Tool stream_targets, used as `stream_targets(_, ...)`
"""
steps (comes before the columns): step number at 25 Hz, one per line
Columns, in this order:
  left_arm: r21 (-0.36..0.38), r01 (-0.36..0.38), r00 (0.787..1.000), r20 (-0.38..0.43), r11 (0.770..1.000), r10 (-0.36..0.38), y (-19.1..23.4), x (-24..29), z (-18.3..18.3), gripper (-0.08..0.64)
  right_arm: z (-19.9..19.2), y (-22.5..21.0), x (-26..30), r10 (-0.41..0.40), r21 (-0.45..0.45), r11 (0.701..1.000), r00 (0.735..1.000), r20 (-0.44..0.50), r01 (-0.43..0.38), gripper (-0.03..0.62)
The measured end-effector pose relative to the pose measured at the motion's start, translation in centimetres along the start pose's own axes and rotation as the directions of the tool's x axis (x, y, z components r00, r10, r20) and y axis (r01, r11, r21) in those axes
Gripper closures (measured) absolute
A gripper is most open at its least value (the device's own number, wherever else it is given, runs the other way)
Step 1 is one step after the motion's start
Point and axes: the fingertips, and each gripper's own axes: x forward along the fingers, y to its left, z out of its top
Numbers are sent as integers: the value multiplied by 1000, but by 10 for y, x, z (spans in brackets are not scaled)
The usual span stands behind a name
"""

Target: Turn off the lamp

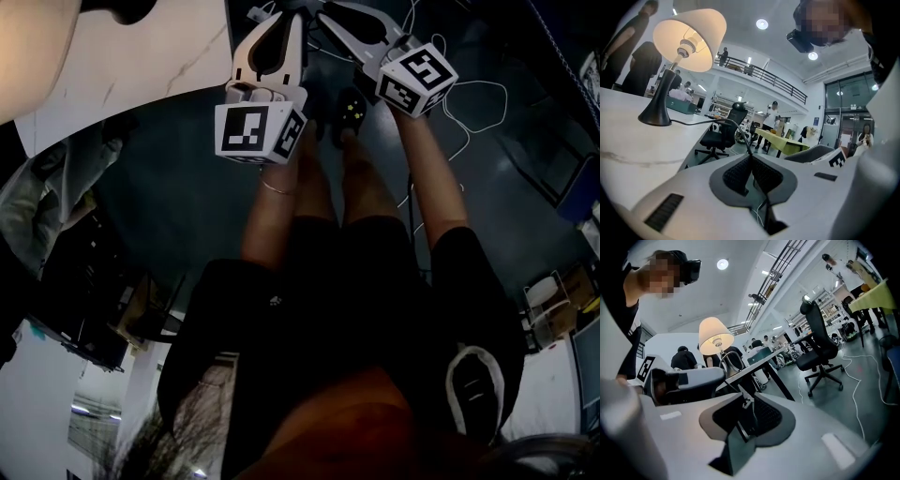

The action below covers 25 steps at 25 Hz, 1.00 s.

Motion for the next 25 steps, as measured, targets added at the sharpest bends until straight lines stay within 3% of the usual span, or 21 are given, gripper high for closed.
stream_targets(6,-18,23,999,23,1000,-23,-10,-4,10,540,-20,16,6,-19,43,999,1000,-5,20,469)
stream_targets(15,-26,28,999,33,999,-27,-15,-11,15,540,-23,11,14,-66,19,998,997,-27,67,469)
stream_targets(19,-18,40,999,37,999,-40,-20,-11,15,541,-22,15,17,-40,45,998,999,-21,41,511)
stream_targets(25,51,72,996,40,996,-74,-24,-13,13,540,-25,18,11,10,97,995,999,-37,-6,518)
